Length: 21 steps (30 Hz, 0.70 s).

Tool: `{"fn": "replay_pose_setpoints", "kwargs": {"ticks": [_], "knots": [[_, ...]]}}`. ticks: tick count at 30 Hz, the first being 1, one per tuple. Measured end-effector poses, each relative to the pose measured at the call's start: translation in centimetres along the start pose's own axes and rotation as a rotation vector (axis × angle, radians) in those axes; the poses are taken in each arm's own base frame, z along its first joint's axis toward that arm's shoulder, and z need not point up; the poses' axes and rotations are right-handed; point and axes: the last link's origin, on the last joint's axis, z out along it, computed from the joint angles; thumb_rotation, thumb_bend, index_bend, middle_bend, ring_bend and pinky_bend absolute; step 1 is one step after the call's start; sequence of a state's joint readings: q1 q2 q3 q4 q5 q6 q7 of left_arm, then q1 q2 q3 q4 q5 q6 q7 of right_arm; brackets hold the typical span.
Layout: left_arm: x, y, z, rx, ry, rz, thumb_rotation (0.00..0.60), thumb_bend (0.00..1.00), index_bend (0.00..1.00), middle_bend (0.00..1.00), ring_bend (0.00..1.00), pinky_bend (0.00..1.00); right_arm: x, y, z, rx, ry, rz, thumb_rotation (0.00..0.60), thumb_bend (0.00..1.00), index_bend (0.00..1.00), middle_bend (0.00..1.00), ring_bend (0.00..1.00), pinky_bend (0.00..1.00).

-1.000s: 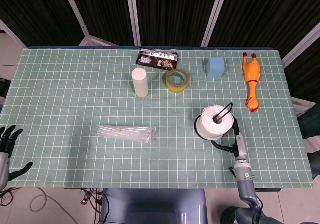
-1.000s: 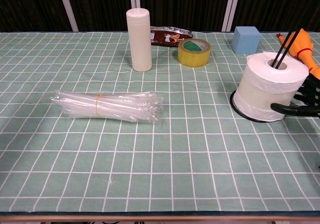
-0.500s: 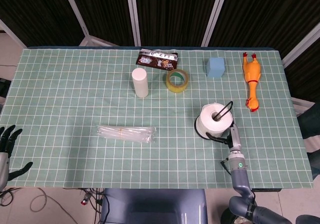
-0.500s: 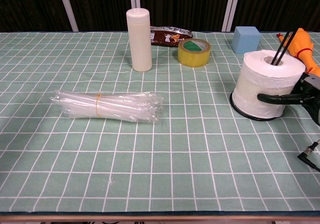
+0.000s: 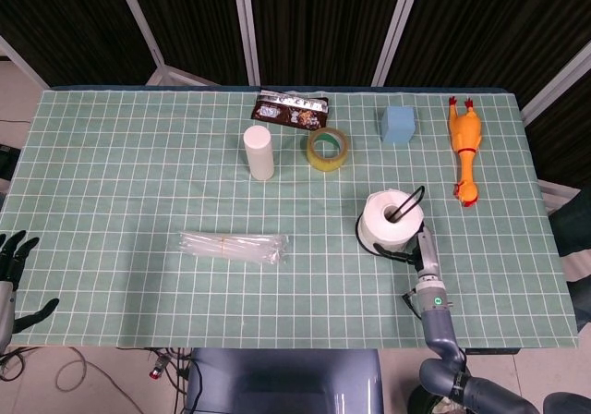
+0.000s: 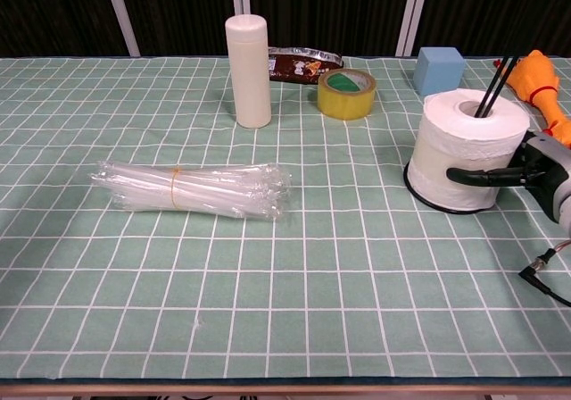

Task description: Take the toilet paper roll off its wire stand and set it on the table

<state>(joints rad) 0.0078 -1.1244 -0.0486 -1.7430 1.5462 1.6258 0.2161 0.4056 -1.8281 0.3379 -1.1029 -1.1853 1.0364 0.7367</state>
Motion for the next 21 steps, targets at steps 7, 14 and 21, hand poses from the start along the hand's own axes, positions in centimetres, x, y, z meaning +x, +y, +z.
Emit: {"fn": "replay_pose_setpoints", "kwargs": {"ticks": [7,14,21], "knots": [[0.0,0.0,0.0,0.002,-0.001,0.001,0.6,0.04,0.14,0.05,0.0,0.0,0.6,-0.4,0.5,-0.001,0.043,0.024,0.6,0.0,0.32,0.29,0.05,0.0],[0.0,0.1,-0.1,-0.001,-0.002,0.002,0.6,0.04,0.14,0.05,0.0,0.0,2.0,-1.9,0.8,0.032,0.077,0.047,0.6,0.0,0.35,0.29,0.05,0.0],[0.0,0.1,-0.1,-0.001,-0.001,0.003,0.6,0.04,0.14,0.05,0.0,0.0,3.1,-4.0,0.7,0.08,0.064,0.048,0.6,0.0,0.35,0.29,0.05,0.0]]}}
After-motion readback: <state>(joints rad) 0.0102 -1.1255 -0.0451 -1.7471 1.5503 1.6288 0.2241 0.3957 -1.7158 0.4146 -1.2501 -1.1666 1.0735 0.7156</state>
